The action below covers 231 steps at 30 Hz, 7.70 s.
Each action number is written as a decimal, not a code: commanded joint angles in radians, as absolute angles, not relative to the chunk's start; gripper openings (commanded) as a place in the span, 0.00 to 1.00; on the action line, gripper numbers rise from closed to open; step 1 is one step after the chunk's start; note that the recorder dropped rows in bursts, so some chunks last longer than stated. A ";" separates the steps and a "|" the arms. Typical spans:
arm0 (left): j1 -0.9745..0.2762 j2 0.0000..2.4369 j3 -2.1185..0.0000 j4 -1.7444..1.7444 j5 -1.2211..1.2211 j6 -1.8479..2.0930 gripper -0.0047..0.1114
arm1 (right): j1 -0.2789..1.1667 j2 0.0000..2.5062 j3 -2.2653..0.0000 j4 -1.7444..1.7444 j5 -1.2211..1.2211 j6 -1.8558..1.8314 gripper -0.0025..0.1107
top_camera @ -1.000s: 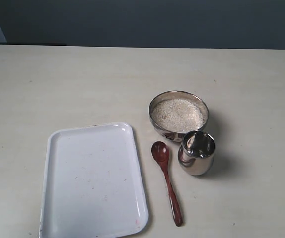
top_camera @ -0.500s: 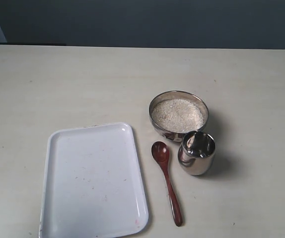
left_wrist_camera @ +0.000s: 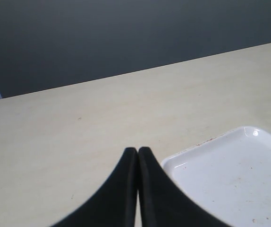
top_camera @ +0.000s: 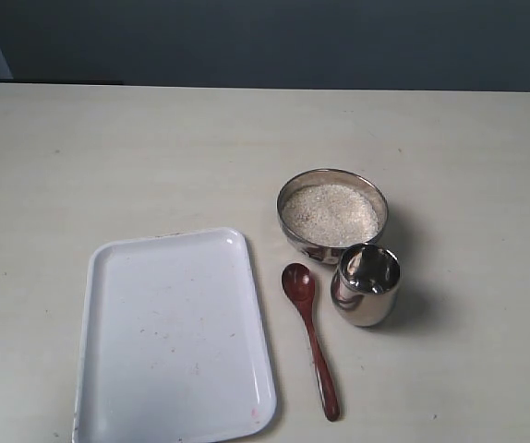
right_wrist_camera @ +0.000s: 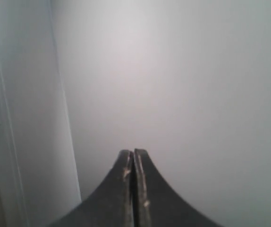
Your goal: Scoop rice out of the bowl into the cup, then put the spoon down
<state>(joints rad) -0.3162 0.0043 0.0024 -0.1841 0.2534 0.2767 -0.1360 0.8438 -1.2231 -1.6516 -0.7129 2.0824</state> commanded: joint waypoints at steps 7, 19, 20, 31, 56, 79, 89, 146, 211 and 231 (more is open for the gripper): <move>-0.321 0.000 0.000 -0.182 0.239 0.272 0.04 | -0.138 0.730 -1.211 -1.422 -0.674 1.844 0.01; -0.321 0.000 0.000 -0.182 0.239 0.272 0.04 | -0.138 0.457 -0.875 -0.861 -0.374 1.326 0.01; -0.321 0.000 0.000 -0.182 0.239 0.272 0.04 | -0.138 0.440 -0.854 -0.825 -0.313 1.300 0.01; -0.321 0.000 0.000 -0.182 0.239 0.272 0.04 | -0.138 0.402 -0.806 -0.008 0.748 -0.076 0.01; -0.321 0.000 0.000 -0.182 0.239 0.272 0.04 | 0.309 0.714 -0.806 0.558 1.221 -0.515 0.01; -0.321 0.000 0.000 -0.182 0.239 0.272 0.04 | 1.060 1.371 -0.838 0.115 0.857 0.155 0.01; -0.321 0.000 0.000 -0.182 0.239 0.272 0.04 | 1.060 1.532 -0.842 0.088 0.808 0.155 0.02; -0.321 0.000 0.000 -0.182 0.239 0.272 0.04 | 1.060 1.791 -0.842 -0.060 0.726 0.308 0.02; -0.321 0.000 0.000 -0.182 0.239 0.272 0.04 | 0.868 1.838 -1.153 -0.993 1.221 -0.264 0.02; -0.321 0.000 0.000 -0.182 0.239 0.272 0.04 | 0.868 1.912 -1.153 -0.970 1.221 -0.233 0.02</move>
